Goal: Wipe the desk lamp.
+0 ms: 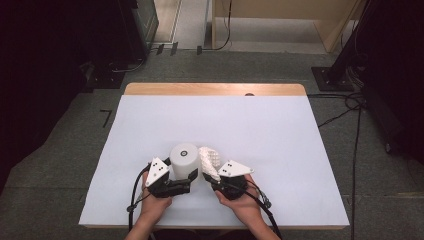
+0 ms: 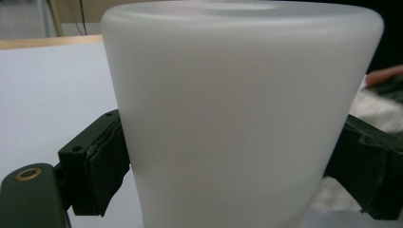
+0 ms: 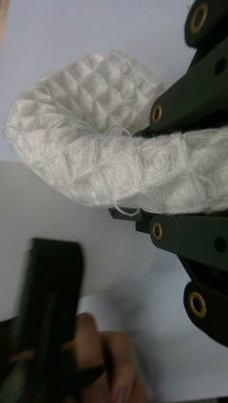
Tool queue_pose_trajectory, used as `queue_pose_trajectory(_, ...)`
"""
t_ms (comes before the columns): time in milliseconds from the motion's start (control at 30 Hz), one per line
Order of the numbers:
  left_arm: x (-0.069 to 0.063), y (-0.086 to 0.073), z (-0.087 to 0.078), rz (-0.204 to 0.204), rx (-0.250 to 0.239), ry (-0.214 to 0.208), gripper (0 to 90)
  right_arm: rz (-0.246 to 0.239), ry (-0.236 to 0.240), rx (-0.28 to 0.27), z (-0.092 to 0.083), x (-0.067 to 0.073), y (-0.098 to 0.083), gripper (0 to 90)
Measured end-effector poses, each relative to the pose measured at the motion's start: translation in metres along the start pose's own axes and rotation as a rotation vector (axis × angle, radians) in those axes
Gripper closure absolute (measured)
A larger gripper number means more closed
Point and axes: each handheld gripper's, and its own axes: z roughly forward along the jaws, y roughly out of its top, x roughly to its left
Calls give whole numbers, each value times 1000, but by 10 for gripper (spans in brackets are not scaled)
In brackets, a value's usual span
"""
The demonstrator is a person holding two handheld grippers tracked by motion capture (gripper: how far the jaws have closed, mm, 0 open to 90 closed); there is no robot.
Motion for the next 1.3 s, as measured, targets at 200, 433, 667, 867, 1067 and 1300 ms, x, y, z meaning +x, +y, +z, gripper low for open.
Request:
queue_pose_trajectory(200,-7,-7,8,24,33,-31,87,0,13,-88,-16,-4,12,763)
queue_pose_trajectory(433,-11,-9,10,34,40,-57,87,8,25,-131,-23,-11,15,764)
queue_pose_trajectory(667,-1,-2,2,14,12,-55,88,23,43,-60,-8,-12,5,764)
queue_pose_trajectory(867,2,-3,2,9,17,-70,88,24,57,-12,-1,-10,1,764)
queue_pose_trajectory(1067,-4,-6,8,28,42,-89,87,41,35,-84,-14,-13,10,767)
queue_pose_trajectory(1300,3,-8,7,27,-17,-28,86,32,21,-140,-22,-14,14,767)
